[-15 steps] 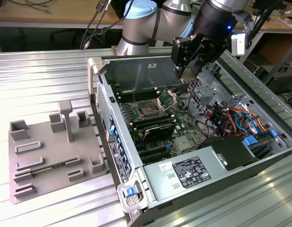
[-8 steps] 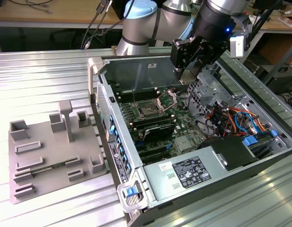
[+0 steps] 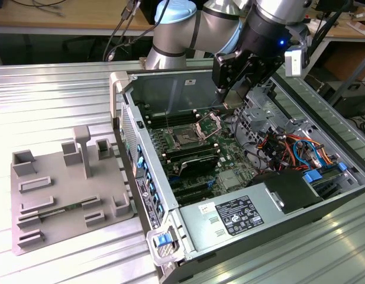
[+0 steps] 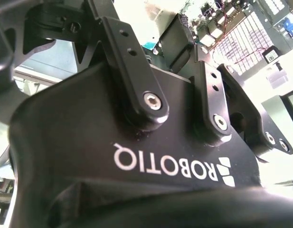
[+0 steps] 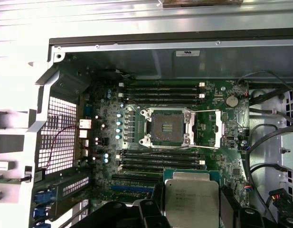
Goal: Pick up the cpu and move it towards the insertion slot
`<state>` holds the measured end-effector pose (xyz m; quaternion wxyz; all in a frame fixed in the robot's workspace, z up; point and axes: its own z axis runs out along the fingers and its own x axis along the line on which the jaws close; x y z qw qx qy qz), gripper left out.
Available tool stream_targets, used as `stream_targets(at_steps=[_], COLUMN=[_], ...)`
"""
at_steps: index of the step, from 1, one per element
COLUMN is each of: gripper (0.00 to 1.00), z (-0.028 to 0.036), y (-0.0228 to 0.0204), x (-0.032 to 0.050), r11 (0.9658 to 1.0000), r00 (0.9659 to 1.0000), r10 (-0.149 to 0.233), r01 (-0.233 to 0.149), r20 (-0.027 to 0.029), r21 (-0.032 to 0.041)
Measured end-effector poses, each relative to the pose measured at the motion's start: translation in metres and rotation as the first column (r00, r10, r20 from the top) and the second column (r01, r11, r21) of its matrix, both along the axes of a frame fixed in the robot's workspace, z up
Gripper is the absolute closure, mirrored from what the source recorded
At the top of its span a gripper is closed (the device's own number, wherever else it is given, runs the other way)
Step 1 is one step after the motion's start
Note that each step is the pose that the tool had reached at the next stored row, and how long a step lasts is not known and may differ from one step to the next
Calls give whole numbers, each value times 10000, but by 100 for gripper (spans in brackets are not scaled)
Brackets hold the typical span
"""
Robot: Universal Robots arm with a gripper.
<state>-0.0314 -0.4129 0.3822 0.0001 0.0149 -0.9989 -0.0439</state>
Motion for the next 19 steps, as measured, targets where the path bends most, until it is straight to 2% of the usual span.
stream_targets(at_steps=[19], gripper=[45], z=[-53], y=[0], x=[0], r11=[10000], r00=[10000], r10=[0], r01=[0], r20=[0], r21=[0])
